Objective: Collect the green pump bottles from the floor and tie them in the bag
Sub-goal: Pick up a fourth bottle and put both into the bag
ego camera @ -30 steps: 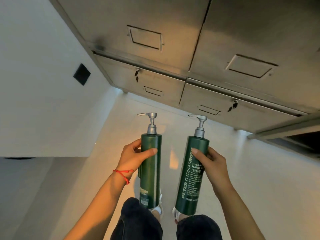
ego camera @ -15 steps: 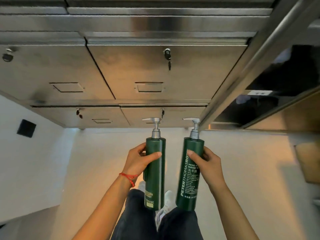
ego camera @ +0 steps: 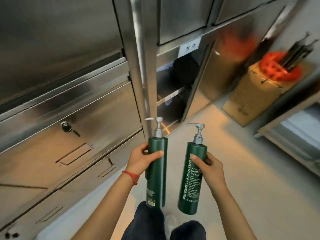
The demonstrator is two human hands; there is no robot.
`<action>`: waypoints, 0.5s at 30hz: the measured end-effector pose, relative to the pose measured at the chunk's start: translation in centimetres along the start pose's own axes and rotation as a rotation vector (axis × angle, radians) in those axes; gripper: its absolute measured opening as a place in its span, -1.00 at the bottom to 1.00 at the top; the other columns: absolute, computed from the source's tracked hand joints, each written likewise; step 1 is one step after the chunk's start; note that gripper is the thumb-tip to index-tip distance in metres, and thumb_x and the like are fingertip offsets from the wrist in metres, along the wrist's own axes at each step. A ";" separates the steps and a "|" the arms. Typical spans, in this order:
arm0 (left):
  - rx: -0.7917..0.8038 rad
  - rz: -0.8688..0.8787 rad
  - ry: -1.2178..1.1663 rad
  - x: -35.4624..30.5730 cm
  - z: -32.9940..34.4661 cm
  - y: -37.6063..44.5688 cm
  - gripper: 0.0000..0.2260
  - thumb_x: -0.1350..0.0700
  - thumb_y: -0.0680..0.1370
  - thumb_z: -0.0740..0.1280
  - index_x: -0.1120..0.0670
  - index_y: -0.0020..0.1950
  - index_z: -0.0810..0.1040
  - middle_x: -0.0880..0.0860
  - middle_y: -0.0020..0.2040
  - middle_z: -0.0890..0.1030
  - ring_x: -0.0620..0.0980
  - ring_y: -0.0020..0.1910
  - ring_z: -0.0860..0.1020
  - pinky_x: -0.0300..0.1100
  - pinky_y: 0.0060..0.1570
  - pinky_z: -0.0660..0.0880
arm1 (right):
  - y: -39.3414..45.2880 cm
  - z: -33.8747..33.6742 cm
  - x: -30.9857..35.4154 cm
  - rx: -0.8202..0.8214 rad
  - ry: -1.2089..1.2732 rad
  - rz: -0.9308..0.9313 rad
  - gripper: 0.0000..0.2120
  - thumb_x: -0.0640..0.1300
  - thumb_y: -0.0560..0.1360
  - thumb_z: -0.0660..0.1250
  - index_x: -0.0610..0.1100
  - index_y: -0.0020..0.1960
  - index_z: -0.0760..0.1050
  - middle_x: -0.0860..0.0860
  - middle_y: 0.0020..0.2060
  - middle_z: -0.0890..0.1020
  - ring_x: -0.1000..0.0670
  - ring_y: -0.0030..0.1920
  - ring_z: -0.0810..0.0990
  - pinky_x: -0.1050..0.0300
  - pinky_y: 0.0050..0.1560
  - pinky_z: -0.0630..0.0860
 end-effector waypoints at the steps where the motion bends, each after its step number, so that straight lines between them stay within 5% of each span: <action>1: 0.053 0.011 0.029 -0.8 0.6 1.0 -0.72 0.13 0.30 0.50 -0.11 -0.07 0.54 -0.02 -0.06 0.62 -0.16 -0.20 0.62 -0.38 -0.33 0.52 | 0.1 -0.5 0.3 -0.052 0.018 -0.005 -0.87 -0.20 0.37 0.44 -0.02 -0.13 0.59 0.15 -0.32 0.70 0.19 -0.32 0.64 0.41 -0.37 0.48; 15: 0.569 0.137 0.225 -7.5 17.0 9.2 -0.71 0.22 0.33 0.48 -0.10 -0.10 0.54 -0.02 -0.09 0.61 -0.10 -0.16 0.59 -0.40 -0.33 0.52 | 0.8 -11.4 1.9 -0.554 0.221 -0.036 -0.89 -0.20 0.38 0.43 -0.04 -0.13 0.58 0.13 -0.35 0.69 0.20 -0.33 0.63 0.41 -0.37 0.48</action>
Point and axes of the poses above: each hand's wrist, its own y-axis towards the middle knuckle, its own z-axis out of the palm, x = y × z, the point moved 1 cm from there along y, towards the middle knuckle
